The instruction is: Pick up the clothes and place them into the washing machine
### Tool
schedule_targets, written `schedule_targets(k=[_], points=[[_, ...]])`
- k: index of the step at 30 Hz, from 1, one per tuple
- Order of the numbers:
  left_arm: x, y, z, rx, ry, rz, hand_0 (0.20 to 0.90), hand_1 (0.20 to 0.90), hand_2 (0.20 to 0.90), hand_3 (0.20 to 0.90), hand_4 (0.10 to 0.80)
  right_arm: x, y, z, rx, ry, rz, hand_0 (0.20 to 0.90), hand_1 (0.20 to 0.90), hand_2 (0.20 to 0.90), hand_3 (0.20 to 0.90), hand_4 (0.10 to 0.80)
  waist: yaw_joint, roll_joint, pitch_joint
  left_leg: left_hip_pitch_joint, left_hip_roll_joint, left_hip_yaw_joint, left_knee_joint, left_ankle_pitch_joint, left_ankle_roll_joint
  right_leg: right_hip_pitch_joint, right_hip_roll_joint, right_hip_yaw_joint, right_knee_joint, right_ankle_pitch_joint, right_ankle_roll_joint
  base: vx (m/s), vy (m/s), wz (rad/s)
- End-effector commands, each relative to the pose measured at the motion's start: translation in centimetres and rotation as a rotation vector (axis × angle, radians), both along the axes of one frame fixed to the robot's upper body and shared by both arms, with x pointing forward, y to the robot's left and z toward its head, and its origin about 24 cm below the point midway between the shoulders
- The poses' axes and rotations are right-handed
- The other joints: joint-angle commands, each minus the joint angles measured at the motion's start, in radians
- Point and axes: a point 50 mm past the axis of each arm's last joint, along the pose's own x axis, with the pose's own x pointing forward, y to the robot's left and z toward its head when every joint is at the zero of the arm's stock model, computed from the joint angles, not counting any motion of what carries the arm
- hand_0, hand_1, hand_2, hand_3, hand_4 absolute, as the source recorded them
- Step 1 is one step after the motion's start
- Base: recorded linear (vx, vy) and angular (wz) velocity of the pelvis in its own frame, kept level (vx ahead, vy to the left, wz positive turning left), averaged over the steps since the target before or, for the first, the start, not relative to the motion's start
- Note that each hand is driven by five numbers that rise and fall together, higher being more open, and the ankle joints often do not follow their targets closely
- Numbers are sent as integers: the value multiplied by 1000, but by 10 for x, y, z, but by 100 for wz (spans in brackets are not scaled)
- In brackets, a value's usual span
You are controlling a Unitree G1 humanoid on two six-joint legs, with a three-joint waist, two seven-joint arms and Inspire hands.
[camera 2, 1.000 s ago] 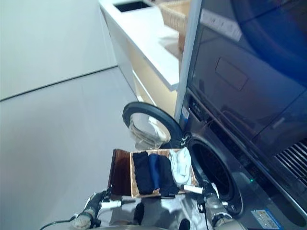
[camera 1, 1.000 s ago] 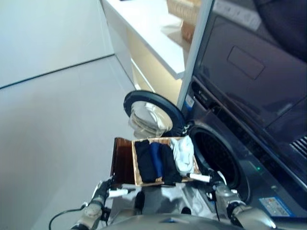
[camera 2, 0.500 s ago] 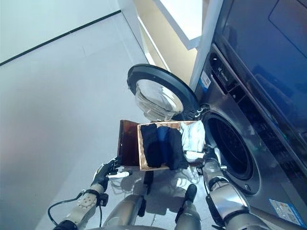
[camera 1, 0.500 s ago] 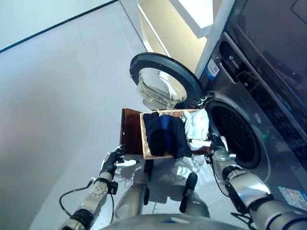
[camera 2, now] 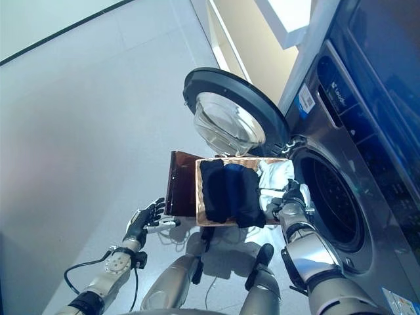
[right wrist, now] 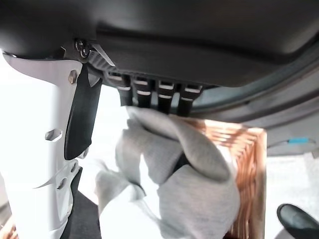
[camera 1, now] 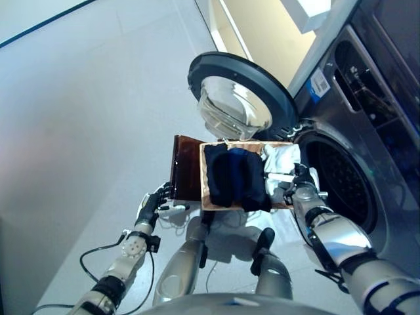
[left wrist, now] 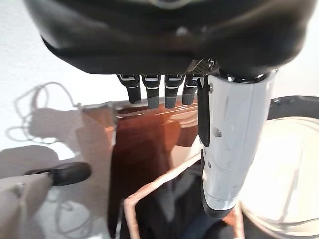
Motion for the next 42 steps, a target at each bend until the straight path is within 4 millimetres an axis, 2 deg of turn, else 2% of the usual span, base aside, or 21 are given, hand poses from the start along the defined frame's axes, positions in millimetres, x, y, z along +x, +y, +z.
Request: schedule_targets(k=[1,5,8,13,14,19,22,25,28,34,42], points=[[15,14,34,-17,-202,39,900,900,900,900,800,16,-12,27,-119,-70,16,900,900,900,900,800,20,-51,18,-98,-48,39,172,-170,-21,172,-44,30,-276,123,-8,8,22,9],[19,12,45,-36,-252,26,900,900,900,900,800,18,-16,34,-157,-69,6,900,900,900,900,800,30,-42,23,-125,-57,37,180,-169,-19,157,-46,27,-277,128,-8,-11,17,5],[21,8,55,-53,-299,5,900,900,900,900,800,27,-24,52,-223,-79,2,900,900,900,900,800,49,-25,34,-151,-65,35,183,-165,-15,141,-51,23,-278,134,-6,-36,45,1],[21,3,57,-64,-306,-15,900,900,900,900,800,32,-26,62,-261,-80,-2,900,900,900,900,800,60,-12,40,-178,-74,36,199,-167,-15,126,-54,21,-270,132,-8,11,4,3],[21,-6,58,-78,-307,-44,900,900,900,900,800,27,-29,56,-290,-37,-6,900,900,900,900,800,75,-3,38,-187,-79,29,216,-203,-21,133,-53,21,-267,105,-5,94,-41,2],[21,-12,66,-95,-345,-67,900,900,900,900,800,21,-51,64,-325,-18,-57,900,900,900,900,800,111,25,40,-237,-100,21,247,-207,-20,112,-63,4,-251,93,-9,8,0,20],[20,-13,64,-103,-339,-64,900,900,900,900,800,15,-62,65,-334,-1,-89,900,900,900,900,800,124,39,39,-258,-109,17,257,-206,-19,97,-68,-4,-237,85,-10,10,14,19],[21,-12,64,-102,-336,-53,900,900,900,900,800,12,-61,60,-342,13,-81,200,200,200,200,300,122,41,38,-269,-110,21,275,-210,-18,88,-68,3,-228,81,-12,17,27,13],[21,-10,63,-98,-331,-40,900,900,900,900,800,11,-60,56,-351,28,-70,200,200,200,200,300,120,42,34,-271,-107,24,273,-209,-17,81,-66,10,-229,81,-15,7,39,2],[17,-4,61,-79,-321,-27,900,900,900,900,800,16,-63,67,-380,2,-77,200,200,200,200,300,97,48,29,-250,-93,35,244,-199,-21,73,-64,31,-237,91,-14,-8,32,-3],[15,4,53,-44,-279,-2,900,900,900,900,800,26,-49,70,-333,-78,-53,200,200,200,200,300,53,39,30,-206,-68,52,227,-197,-19,72,-53,67,-232,97,-15,-17,5,-15]])
